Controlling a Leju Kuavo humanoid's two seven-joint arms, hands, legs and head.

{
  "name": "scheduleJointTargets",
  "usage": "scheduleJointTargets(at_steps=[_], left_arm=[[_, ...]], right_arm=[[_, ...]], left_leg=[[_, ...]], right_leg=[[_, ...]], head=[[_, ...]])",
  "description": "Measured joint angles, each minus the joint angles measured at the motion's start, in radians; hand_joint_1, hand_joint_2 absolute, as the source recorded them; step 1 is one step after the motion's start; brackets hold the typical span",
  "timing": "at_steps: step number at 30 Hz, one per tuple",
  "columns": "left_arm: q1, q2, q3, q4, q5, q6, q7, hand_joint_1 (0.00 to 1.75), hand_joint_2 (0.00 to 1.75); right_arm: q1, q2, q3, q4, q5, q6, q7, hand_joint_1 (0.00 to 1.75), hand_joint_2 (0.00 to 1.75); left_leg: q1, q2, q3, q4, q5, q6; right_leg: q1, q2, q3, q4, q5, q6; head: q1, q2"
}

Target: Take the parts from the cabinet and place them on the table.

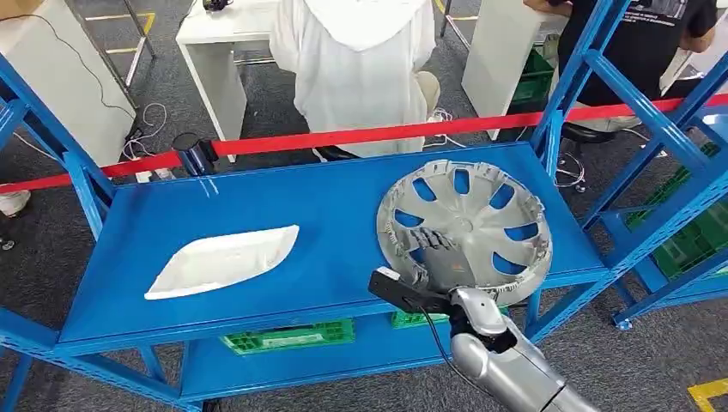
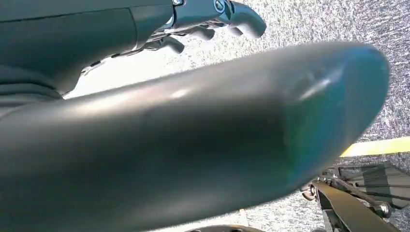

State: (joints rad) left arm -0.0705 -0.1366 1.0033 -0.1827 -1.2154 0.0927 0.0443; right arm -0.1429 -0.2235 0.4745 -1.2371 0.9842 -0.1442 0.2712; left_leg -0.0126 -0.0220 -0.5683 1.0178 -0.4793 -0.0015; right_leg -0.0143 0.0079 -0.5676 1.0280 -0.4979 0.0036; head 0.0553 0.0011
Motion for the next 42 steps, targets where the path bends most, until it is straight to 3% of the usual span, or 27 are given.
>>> scheduleJointTargets(at_steps=[26,33,38,42], left_arm=[[0.0,0.0,0.0,0.0,-0.013,0.003,-0.009,0.0,0.0],[0.0,0.0,0.0,0.0,-0.014,0.002,-0.026,0.0,0.0],[-0.001,0.0,0.001,0.0,-0.003,0.002,-0.034,0.0,0.0],[-0.002,-0.003,0.004,0.0,0.006,0.006,-0.039,0.0,0.0]], right_arm=[[0.077,-0.001,-0.087,-0.062,-0.058,0.017,-0.003,1.75,1.75],[0.091,-0.005,-0.145,-0.124,-0.225,-0.042,-0.122,1.75,1.75],[0.012,-0.029,-0.205,-0.222,-0.356,0.002,-0.192,1.75,1.75],[-0.076,-0.044,-0.221,-0.248,-0.395,0.027,-0.206,1.75,1.75]], left_leg=[[0.0,-0.001,0.001,0.0,-0.001,0.002],[0.0,0.0,-0.001,0.0,-0.002,0.002],[-0.001,0.003,-0.002,0.0,-0.001,0.002],[-0.001,0.001,-0.002,0.0,-0.001,0.002]], right_leg=[[0.0,-0.001,0.002,-0.003,-0.001,0.003],[-0.001,0.001,0.002,-0.003,0.0,0.004],[-0.001,0.003,0.0,-0.003,0.002,0.005],[-0.001,0.002,0.0,-0.003,0.002,0.005]], head=[[0.0,0.0],[0.0,0.0],[0.0,0.0],[0.0,0.0]])
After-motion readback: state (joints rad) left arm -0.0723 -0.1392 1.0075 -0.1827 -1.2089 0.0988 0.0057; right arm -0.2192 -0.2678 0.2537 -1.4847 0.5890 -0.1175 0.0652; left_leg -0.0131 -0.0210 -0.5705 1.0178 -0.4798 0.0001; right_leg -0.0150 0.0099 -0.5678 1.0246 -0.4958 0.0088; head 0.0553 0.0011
